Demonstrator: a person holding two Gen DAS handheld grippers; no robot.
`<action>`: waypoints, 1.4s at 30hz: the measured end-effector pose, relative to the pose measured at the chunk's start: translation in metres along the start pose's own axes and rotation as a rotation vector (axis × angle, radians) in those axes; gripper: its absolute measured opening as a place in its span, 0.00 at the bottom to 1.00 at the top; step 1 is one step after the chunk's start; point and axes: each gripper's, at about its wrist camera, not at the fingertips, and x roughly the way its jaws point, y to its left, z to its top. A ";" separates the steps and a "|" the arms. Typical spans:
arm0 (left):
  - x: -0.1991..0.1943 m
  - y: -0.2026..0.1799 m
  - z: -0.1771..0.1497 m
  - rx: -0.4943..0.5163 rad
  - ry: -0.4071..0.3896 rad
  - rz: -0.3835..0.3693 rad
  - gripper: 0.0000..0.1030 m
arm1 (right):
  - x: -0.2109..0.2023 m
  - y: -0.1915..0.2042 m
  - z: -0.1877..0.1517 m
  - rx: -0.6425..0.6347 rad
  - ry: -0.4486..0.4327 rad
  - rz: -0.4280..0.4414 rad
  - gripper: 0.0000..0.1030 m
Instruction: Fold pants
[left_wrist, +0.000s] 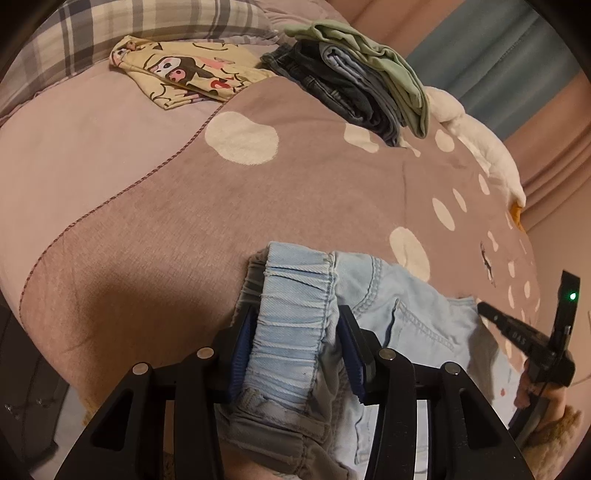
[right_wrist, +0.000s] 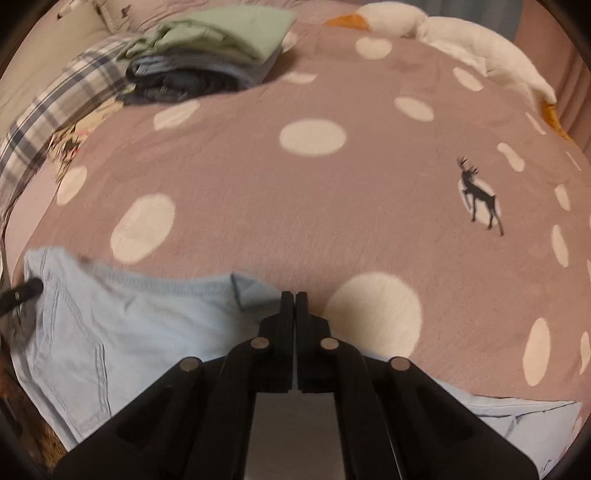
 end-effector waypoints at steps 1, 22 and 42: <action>0.000 0.000 0.000 -0.001 0.001 0.001 0.47 | -0.002 -0.003 0.003 0.014 -0.013 0.013 0.00; 0.002 0.000 0.001 0.002 -0.005 -0.003 0.48 | 0.018 -0.005 0.000 -0.008 0.115 0.083 0.22; 0.005 0.000 0.003 -0.004 -0.008 -0.010 0.48 | 0.033 0.010 0.006 0.015 0.044 -0.005 0.04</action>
